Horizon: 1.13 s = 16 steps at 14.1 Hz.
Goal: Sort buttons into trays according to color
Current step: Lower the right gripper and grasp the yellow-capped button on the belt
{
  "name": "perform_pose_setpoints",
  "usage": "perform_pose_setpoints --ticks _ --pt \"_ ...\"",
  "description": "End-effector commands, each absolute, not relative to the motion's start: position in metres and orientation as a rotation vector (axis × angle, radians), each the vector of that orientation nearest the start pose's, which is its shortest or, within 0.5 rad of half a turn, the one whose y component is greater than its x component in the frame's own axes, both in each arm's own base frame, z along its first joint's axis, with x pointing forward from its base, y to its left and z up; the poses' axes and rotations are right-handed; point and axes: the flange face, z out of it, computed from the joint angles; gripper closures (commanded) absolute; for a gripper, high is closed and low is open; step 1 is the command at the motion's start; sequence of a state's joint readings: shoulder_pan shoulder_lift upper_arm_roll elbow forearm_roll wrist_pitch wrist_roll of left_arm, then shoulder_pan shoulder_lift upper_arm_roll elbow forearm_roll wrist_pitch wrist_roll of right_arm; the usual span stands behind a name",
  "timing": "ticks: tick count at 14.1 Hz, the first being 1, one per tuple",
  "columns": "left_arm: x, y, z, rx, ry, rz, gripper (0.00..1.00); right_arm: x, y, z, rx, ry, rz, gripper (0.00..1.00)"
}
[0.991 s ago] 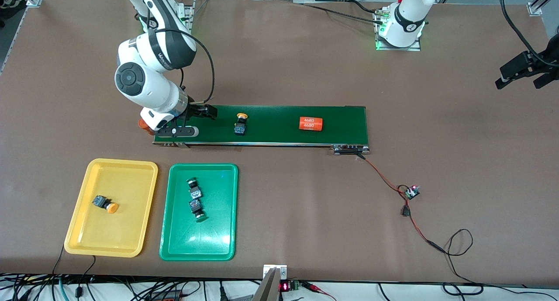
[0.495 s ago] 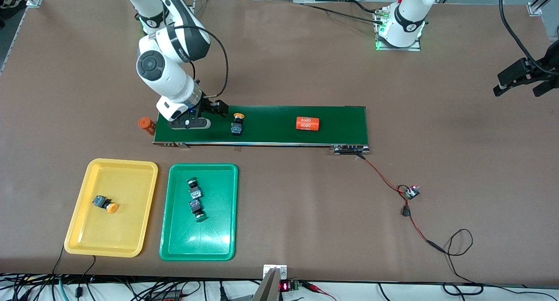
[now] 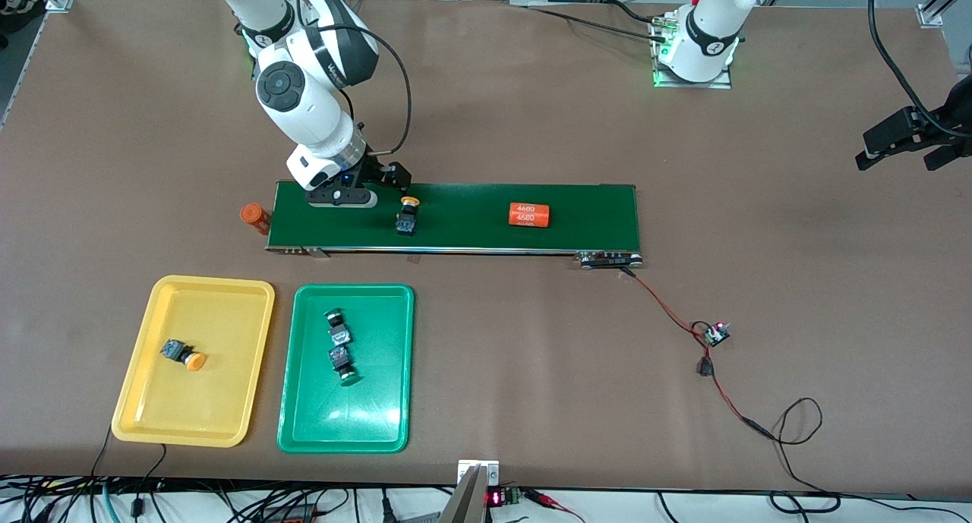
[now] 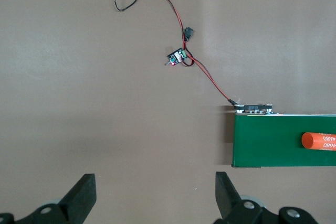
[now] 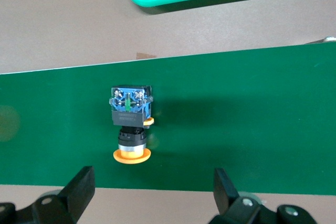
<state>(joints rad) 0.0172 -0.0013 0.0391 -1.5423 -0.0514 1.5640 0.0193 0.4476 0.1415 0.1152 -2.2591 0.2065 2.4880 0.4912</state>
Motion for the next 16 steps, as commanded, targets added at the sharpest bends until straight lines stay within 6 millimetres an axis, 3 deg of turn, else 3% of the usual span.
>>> perform_pose_setpoints --ticks 1,6,9,11,16 --pt "0.555 0.028 0.641 -3.189 -0.082 -0.056 0.0 0.455 0.286 0.306 -2.98 0.133 -0.023 0.0" --pt "0.556 0.023 0.642 -3.189 -0.099 -0.068 0.0 0.457 0.287 0.291 -2.985 0.138 -0.025 0.0" --pt "0.548 0.025 0.646 -3.184 -0.102 -0.031 0.0 0.457 0.286 0.289 -3.015 0.143 -0.026 0.0" --pt "0.536 0.029 0.66 -3.176 -0.091 -0.029 0.0 0.455 0.285 0.288 -3.076 0.142 -0.026 0.0" --pt "0.537 0.028 0.657 -3.176 -0.093 -0.021 0.0 0.46 0.284 0.293 -3.098 0.181 -0.063 0.0"
